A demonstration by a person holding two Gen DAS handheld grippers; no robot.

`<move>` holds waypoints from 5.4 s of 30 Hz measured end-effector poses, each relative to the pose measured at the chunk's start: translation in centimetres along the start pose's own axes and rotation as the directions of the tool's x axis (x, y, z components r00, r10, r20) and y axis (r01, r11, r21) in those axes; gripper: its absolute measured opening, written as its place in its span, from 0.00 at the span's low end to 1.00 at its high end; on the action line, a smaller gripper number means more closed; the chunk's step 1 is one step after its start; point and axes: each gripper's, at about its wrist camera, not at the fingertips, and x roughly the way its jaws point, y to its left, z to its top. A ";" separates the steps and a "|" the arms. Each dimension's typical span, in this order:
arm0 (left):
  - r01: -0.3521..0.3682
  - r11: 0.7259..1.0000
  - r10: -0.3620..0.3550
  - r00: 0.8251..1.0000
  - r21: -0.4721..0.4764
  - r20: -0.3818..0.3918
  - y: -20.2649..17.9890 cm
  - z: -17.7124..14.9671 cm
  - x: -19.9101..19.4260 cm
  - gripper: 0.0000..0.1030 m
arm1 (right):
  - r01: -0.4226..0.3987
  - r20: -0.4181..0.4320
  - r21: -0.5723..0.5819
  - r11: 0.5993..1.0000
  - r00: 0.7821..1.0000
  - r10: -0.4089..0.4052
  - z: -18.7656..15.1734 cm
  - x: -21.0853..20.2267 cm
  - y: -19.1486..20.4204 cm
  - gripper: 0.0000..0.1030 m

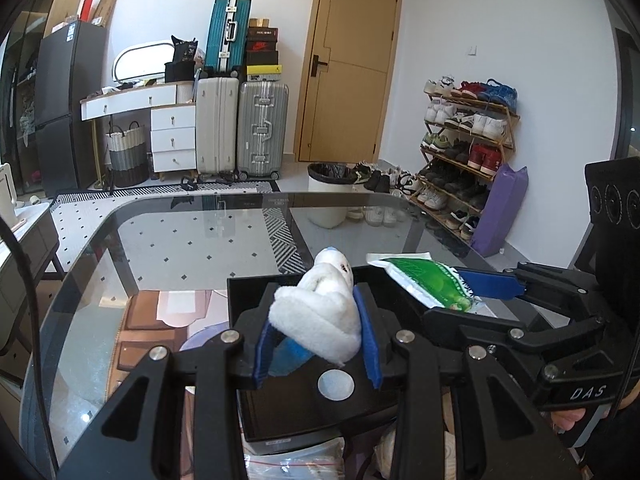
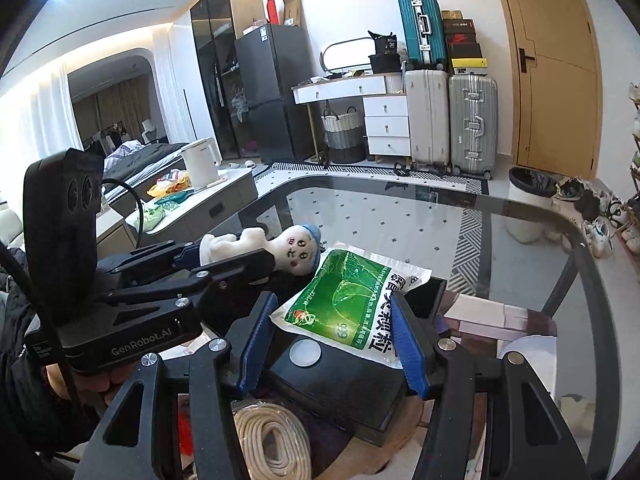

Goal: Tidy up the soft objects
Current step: 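Release the doll and green packet into the black box, then grasp the white foam piece with the right gripper, then grasp the bag of white cords with the left gripper while the right holds foam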

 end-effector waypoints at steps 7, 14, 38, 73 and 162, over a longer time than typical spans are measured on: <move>-0.013 0.999 0.013 1.000 0.032 0.006 -0.4 -0.2 -1.0 0.59 | 0.052 0.035 -0.017 0.999 0.998 -0.052 -0.1 0.1 0.5 0.78; -0.006 0.999 0.005 1.000 0.040 0.029 -0.6 -0.7 -3.8 0.95 | 0.085 0.084 0.047 0.995 0.993 -0.088 -1.0 -3.4 0.3 0.97; -0.035 0.999 0.037 0.997 0.032 -0.071 1.5 -6.6 -7.4 1.00 | 0.019 0.032 0.178 0.984 0.999 -0.025 -7.1 -7.5 1.6 0.99; -0.042 0.997 0.052 0.985 0.065 -0.167 2.7 -9.0 -6.9 1.00 | 0.332 -0.267 0.178 0.926 0.922 -0.280 -10.2 -2.0 -2.2 1.00; 0.033 0.999 -0.038 0.974 -0.026 -0.224 3.4 -8.9 -7.1 0.36 | 0.169 0.059 0.078 0.983 0.983 -0.174 -6.5 -8.1 2.6 0.39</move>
